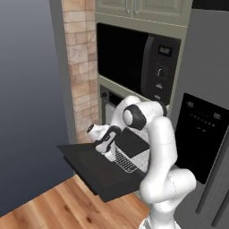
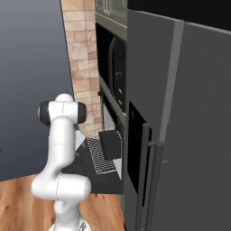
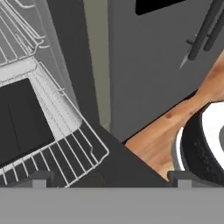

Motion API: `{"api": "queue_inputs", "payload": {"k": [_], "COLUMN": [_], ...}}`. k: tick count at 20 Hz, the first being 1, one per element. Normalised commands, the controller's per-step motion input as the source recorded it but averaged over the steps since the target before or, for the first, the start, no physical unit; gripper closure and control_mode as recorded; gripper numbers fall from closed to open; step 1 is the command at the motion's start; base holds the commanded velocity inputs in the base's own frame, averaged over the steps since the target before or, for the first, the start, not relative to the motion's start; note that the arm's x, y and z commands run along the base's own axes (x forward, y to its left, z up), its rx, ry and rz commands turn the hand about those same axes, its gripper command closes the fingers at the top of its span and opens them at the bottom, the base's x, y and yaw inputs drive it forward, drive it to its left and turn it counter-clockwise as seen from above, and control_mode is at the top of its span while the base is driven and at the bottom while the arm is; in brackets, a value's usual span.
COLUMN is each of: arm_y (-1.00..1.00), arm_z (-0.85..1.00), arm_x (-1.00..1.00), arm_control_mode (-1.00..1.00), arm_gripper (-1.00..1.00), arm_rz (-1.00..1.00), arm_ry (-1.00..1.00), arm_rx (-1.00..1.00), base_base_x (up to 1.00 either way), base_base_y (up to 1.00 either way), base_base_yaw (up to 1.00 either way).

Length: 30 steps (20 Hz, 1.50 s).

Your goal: Take the baked cake out of the oven and place it on the plate for cooling. Then close the oven door.

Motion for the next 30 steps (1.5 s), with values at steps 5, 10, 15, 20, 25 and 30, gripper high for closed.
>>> {"api": "queue_inputs", "payload": {"k": [5, 10, 15, 20, 25, 30], "arm_y": [-0.02, -0.12, -0.43, -0.62, -0.56, -0.68], "arm_z": [-0.81, -0.83, -0.50, -0.43, -0.32, -0.08], "arm_x": [0.90, 0.68, 0.59, 0.48, 0.50, 0.47], "arm_control_mode": [-1.00, -1.00, -1.00, -1.00, -1.00, -1.00], "arm_gripper": [-1.00, -1.00, -1.00, -1.00, -1.00, -1.00], "arm_rz": [0.06, 0.08, 0.09, 0.12, 0.15, 0.14], "arm_ry": [0.10, 0.13, 0.12, 0.14, 0.10, 0.01], "arm_rx": [0.00, 0.01, 0.05, 0.08, 0.02, 0.00], "base_base_x": [0.00, 0.00, 0.00, 0.00, 0.00, 0.00], "base_base_y": [0.00, 0.00, 0.00, 0.00, 0.00, 0.00], "base_base_yaw": [0.00, 0.00, 0.00, 0.00, 0.00, 0.00]}}
